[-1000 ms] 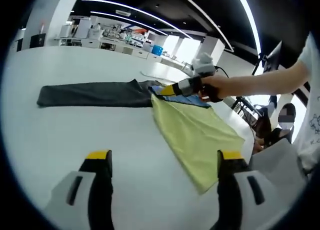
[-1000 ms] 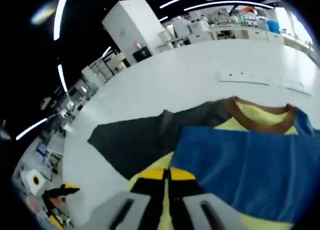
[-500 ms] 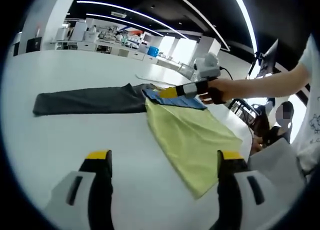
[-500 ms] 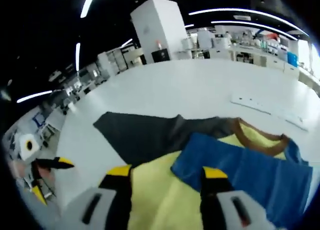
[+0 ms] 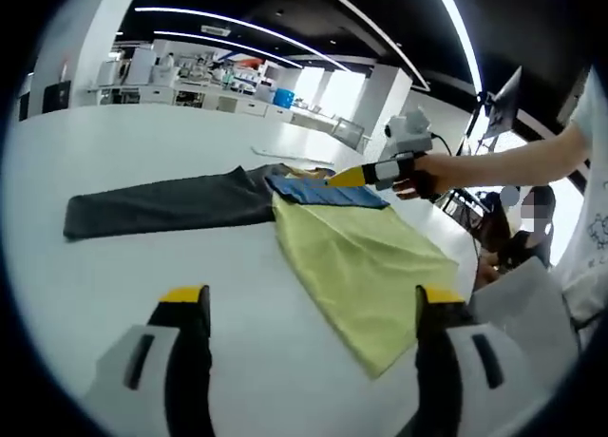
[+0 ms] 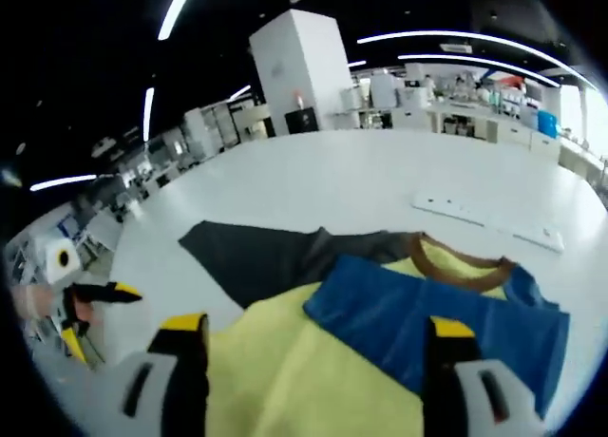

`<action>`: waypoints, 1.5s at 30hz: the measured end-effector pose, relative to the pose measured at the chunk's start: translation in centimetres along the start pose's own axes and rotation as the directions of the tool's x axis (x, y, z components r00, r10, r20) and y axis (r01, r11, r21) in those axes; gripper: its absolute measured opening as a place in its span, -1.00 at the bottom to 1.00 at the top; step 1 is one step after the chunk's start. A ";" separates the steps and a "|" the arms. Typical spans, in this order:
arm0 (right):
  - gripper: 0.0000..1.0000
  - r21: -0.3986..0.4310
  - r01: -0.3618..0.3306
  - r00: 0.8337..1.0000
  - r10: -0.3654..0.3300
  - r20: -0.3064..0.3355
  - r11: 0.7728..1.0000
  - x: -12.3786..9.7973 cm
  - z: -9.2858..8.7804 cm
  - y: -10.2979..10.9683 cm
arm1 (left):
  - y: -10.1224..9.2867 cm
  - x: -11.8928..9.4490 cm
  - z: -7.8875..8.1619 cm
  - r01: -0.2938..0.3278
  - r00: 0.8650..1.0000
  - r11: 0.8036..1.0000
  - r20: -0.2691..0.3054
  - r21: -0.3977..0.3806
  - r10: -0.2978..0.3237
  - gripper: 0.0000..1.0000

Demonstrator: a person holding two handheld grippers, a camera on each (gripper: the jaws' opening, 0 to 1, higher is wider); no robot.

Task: Fold the garment on the visible template until the final outline fits inside the template.

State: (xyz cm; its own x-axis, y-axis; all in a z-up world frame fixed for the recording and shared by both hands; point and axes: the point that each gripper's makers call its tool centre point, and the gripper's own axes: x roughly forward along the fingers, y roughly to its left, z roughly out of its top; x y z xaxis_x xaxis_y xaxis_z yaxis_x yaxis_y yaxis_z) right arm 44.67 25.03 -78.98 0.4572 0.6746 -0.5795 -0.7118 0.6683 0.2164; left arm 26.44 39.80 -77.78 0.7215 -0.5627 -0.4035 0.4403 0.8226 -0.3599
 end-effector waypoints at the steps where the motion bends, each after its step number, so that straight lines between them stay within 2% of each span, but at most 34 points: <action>1: 1.00 -0.002 0.015 1.000 -0.015 0.006 1.000 -0.3 0.0 -0.4 | 0.0 0.0 0.1 0.001 1.000 1.000 0.001 0.004 -0.001 0.72; 8: 1.00 0.022 0.047 0.999 -0.047 0.014 0.999 -2.5 -0.5 -2.2 | -0.3 0.2 1.1 0.023 1.000 0.999 -0.001 0.028 -0.023 0.72; 11: 1.00 0.034 0.066 0.998 -0.066 0.021 0.997 -3.6 -0.6 -3.0 | 0.0 0.5 1.1 0.035 0.999 0.999 -0.009 0.039 -0.034 0.67; 17: 0.95 0.045 0.093 0.995 -0.094 0.030 0.995 -5.5 -1.2 -3.9 | 1.2 0.6 1.6 0.030 0.999 0.999 -0.014 0.040 -0.029 0.70; 20: 0.97 0.055 0.109 0.993 -0.112 0.040 0.992 -6.2 -1.2 -4.6 | 2.9 0.7 1.9 0.015 1.000 1.000 -0.002 -0.004 -0.015 0.70; 25: 0.97 0.048 0.125 0.991 -0.127 0.044 0.991 -7.9 -1.7 -5.2 | 6.1 0.5 3.3 -0.046 0.999 0.999 0.014 -0.007 0.046 0.67; 30: 0.90 0.060 0.161 0.985 -0.164 0.046 0.985 -10.6 -2.9 -5.8 | 9.3 0.1 4.5 -0.105 0.994 0.994 0.027 -0.044 0.106 0.64; 32: 0.87 0.067 0.175 0.981 -0.179 0.067 0.982 -12.0 -3.1 -5.3 | 10.4 -0.3 4.9 -0.115 0.992 0.992 0.038 -0.057 0.118 0.54; 35: 0.93 0.093 0.175 0.980 -0.183 0.082 0.980 -12.8 -3.3 -6.2 | 12.0 -0.5 5.4 -0.150 0.987 0.987 0.053 -0.063 0.153 0.56; 38: 0.92 0.083 0.190 0.978 -0.196 0.070 0.978 -13.9 -4.0 -6.0 | 14.2 -0.9 5.3 -0.207 0.977 0.976 0.046 -0.060 0.210 0.59; 44: 0.93 0.100 0.206 0.974 -0.214 0.075 0.974 -16.0 -5.5 -6.0 | 17.1 -1.3 5.2 -0.261 0.964 0.961 0.031 -0.092 0.265 0.64; 45: 0.93 0.102 0.208 0.974 -0.215 0.069 0.973 -16.5 -5.9 -6.0 | 18.1 -1.5 5.1 -0.284 0.958 0.954 0.023 -0.090 0.288 0.67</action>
State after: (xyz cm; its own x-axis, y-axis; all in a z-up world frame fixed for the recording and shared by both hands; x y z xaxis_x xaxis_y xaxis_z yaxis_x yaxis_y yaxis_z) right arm 38.27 8.07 -75.33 0.6352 0.5349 -0.5572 -0.5429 0.8223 0.1705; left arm 36.08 55.90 -79.37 0.8296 -0.3004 -0.4707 0.1667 0.9377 -0.3047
